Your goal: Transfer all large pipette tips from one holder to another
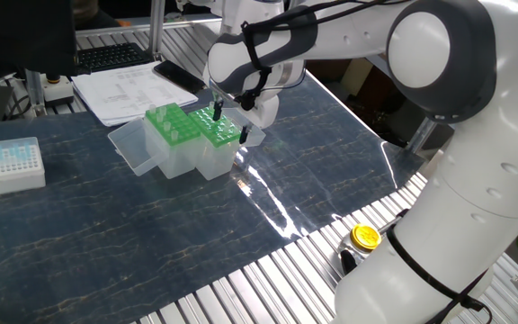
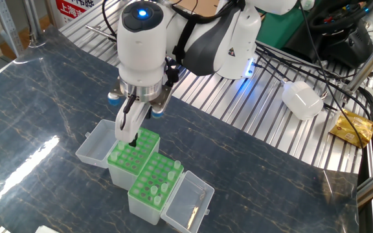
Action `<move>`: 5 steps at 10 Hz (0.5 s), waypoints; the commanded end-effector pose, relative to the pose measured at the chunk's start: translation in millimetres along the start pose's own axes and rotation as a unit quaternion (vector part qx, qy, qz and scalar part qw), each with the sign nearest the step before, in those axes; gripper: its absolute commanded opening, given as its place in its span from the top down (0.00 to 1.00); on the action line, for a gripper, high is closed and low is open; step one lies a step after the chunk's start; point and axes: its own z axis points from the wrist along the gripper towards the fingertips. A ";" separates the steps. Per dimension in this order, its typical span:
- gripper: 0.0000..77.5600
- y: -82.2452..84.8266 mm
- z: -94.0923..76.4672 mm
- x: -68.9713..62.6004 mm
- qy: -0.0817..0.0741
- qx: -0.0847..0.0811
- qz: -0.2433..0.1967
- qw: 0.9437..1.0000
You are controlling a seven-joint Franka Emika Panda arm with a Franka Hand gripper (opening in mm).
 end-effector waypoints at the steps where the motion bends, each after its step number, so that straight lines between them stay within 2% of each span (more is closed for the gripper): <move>1: 0.99 0.7 -1.2 -0.2 -0.001 -0.003 -0.002 1.000; 5: 0.99 0.7 -1.2 -0.2 -0.001 -0.003 -0.002 1.000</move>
